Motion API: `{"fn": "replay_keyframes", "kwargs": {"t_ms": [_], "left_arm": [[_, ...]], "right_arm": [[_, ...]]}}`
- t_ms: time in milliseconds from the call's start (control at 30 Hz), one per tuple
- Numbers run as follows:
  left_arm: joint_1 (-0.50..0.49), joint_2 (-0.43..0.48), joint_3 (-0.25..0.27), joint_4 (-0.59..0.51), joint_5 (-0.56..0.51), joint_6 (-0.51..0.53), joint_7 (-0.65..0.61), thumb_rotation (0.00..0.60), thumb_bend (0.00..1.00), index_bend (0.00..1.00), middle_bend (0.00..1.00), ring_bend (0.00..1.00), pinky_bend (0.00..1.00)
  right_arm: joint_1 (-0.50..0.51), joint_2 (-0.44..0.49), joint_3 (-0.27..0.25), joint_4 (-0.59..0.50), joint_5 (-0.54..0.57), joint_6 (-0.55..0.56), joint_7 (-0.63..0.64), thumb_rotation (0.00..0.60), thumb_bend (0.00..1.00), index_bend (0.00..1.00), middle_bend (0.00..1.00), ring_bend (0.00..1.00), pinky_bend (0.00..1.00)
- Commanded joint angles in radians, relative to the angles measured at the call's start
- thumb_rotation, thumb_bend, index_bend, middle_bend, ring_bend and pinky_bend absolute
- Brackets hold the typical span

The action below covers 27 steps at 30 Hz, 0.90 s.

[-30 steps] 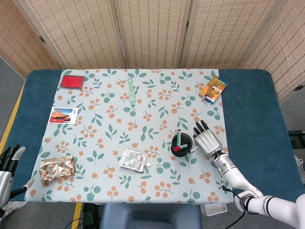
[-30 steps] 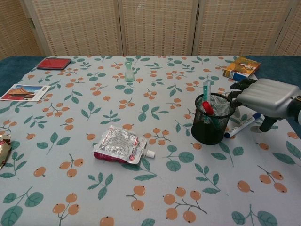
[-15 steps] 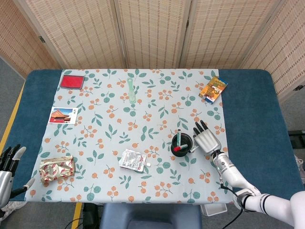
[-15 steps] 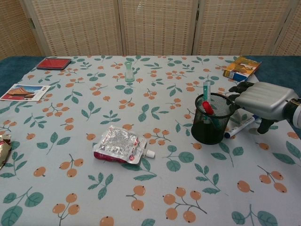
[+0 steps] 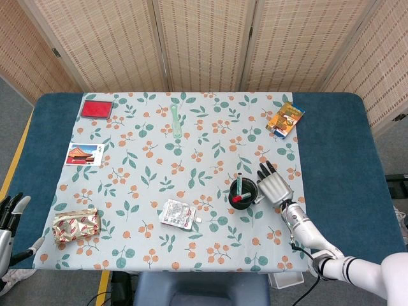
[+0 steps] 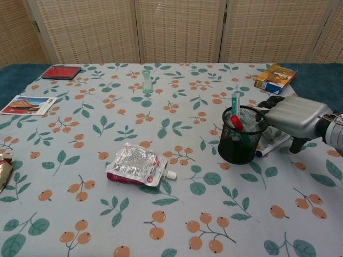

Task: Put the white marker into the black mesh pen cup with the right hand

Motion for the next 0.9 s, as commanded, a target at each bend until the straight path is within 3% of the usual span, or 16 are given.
{"fn": "replay_keyframes", "kwargs": {"t_ms": [33, 367, 567, 700, 900], "left_arm": [[0.003, -0.001, 0.001, 0.003, 0.008, 0.008, -0.003, 0.6, 0.21, 0.02, 0.09, 0.01, 0.26], [0.005, -0.003, 0.002, 0.009, 0.017, 0.015, -0.009, 0.6, 0.21, 0.01, 0.09, 0.01, 0.26], [0.005, -0.006, -0.002, 0.012, 0.011, 0.014, -0.003, 0.6, 0.21, 0.01, 0.09, 0.01, 0.26], [0.001, -0.013, -0.002, 0.011, 0.01, 0.003, 0.016, 0.6, 0.21, 0.01, 0.09, 0.01, 0.26], [-0.003, -0.023, -0.001, 0.01, 0.005, -0.011, 0.036, 0.6, 0.21, 0.01, 0.09, 0.01, 0.26]], "right_arm": [[0.0, 0.001, -0.003, -0.004, 0.003, 0.006, -0.007, 0.6, 0.27, 0.65, 0.21, 0.01, 0.03], [-0.023, 0.057, -0.011, -0.08, -0.011, 0.077, -0.035, 0.6, 0.28, 0.72, 0.24, 0.03, 0.03], [-0.071, 0.187, -0.008, -0.266, -0.081, 0.211, 0.011, 0.6, 0.28, 0.72, 0.24, 0.03, 0.04], [-0.106, 0.29, 0.007, -0.428, -0.136, 0.275, 0.186, 0.6, 0.28, 0.72, 0.24, 0.05, 0.04], [-0.127, 0.401, 0.016, -0.536, -0.193, 0.281, 0.465, 0.6, 0.28, 0.72, 0.24, 0.05, 0.04]]}}
